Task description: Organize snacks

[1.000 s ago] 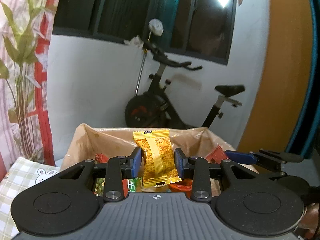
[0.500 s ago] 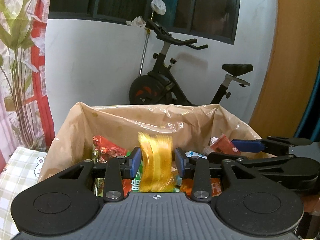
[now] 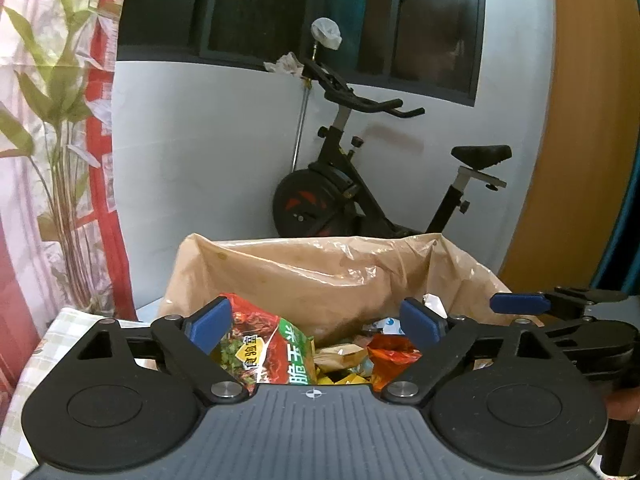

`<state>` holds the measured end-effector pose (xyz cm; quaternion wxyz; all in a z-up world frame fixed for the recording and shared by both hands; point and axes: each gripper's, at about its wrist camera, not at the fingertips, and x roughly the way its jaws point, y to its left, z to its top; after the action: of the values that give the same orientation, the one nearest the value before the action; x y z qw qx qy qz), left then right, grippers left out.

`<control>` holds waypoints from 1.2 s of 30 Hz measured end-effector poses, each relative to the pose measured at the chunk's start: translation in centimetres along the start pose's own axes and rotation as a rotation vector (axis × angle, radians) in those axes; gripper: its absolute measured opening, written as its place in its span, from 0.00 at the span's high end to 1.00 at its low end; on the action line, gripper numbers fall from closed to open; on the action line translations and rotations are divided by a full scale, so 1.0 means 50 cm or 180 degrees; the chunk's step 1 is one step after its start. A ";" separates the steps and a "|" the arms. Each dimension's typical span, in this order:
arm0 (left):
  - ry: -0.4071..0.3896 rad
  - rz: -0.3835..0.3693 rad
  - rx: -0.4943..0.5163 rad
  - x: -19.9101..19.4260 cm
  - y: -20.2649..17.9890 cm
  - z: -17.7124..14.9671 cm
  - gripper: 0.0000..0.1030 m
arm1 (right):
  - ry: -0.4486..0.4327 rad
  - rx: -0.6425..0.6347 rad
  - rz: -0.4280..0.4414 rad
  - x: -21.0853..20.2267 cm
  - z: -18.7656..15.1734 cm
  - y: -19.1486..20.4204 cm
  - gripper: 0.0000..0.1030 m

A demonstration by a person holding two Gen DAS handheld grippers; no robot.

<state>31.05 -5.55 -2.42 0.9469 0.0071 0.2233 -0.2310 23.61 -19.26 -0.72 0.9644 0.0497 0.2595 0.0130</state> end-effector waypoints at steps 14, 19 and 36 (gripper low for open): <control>-0.0169 0.0414 0.0311 -0.125 -0.059 0.009 0.05 | -0.0133 0.0085 -0.0110 -0.102 0.014 0.032 0.11; -0.0287 0.0460 0.0260 -0.176 -0.071 0.000 0.05 | -0.0277 0.0041 -0.0207 -0.153 0.009 0.057 0.07; -0.0390 0.0557 0.0120 -0.238 -0.070 -0.028 0.05 | -0.0424 -0.0029 -0.0217 -0.248 -0.034 0.121 0.05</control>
<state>19.46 -3.34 1.70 0.9751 0.0303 0.1590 -0.1516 12.03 -13.72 4.63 0.9796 0.0372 0.1962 -0.0220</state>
